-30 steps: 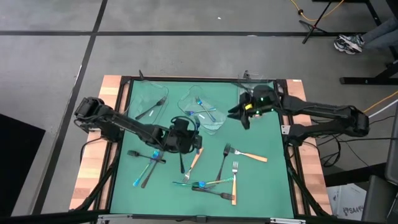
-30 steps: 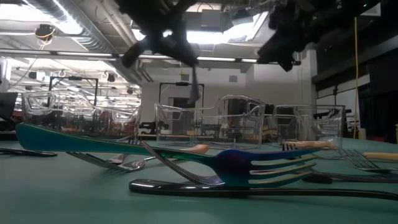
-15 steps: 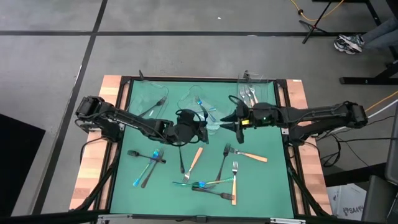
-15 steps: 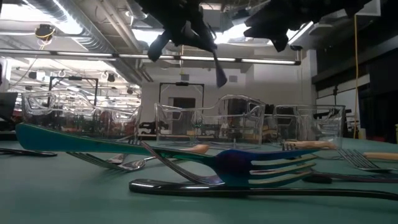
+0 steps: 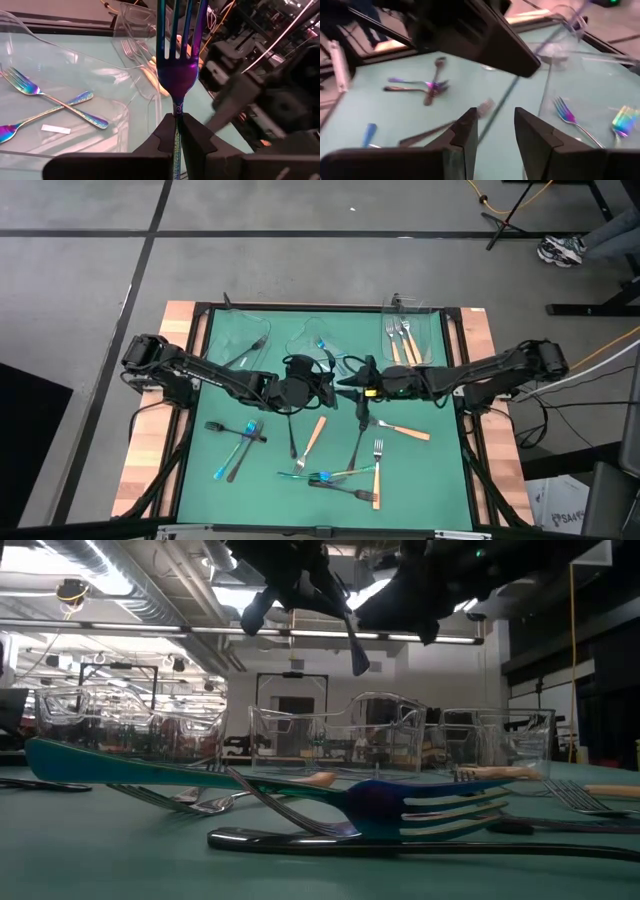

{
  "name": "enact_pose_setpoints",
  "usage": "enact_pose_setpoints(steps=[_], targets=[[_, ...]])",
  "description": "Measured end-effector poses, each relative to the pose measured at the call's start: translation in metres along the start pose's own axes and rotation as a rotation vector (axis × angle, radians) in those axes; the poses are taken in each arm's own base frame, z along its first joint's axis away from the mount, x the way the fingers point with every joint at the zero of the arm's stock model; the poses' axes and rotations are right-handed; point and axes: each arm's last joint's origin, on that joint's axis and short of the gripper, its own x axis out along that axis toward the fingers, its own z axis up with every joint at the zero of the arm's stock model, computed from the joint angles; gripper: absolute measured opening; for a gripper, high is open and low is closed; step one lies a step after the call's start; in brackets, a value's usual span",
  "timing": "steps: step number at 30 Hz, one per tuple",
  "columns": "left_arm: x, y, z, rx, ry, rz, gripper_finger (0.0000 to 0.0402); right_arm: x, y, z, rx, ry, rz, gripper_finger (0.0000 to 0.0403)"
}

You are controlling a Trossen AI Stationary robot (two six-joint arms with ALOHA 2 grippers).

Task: Sort silverware by color (type)
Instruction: Put the blue fork into the center transparent bin

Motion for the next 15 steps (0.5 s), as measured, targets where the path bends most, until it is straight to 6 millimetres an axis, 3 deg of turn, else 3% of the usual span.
enact_pose_setpoints(steps=[15], targets=[[0.000,0.000,0.000,0.000,-0.001,-0.002,0.0010,0.018,0.000,-0.011,-0.001,0.003,-0.018,0.0117]])
